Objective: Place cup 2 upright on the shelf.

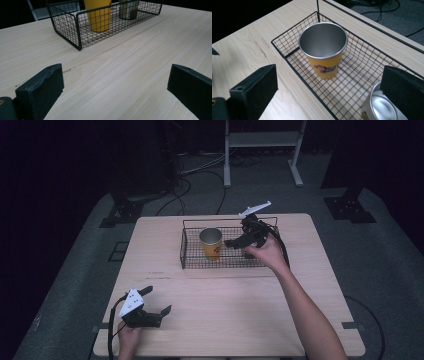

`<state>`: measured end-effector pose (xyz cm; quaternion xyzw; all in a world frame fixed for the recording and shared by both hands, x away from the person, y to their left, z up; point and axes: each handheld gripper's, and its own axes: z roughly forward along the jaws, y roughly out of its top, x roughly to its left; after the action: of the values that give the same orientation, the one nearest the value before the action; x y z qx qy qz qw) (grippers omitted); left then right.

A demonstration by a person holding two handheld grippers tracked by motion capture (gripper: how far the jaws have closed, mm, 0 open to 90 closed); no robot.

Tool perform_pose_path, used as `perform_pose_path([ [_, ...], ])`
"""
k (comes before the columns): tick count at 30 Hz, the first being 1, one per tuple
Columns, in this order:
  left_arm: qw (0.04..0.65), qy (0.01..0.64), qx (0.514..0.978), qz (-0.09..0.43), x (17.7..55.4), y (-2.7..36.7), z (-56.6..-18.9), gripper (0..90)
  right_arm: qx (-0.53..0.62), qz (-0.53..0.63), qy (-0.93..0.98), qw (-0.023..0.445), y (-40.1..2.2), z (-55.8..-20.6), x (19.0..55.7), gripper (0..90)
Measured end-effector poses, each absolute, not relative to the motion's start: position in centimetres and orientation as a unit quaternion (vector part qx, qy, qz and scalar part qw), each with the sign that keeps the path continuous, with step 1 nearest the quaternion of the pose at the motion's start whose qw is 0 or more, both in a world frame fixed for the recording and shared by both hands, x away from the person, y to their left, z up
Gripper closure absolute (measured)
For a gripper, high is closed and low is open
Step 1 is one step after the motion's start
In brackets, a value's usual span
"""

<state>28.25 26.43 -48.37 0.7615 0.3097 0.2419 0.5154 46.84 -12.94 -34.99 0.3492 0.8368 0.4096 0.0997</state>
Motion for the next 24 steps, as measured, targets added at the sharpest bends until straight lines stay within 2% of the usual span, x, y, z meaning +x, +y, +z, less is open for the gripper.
perform_pose_path([
  [24, 0.512, 0.307, 0.765, 0.242, 28.3, 26.3, -48.4, 0.0, 0.351, 0.391, 0.843, 0.116, -16.2, -35.0, 44.7, 0.7],
])
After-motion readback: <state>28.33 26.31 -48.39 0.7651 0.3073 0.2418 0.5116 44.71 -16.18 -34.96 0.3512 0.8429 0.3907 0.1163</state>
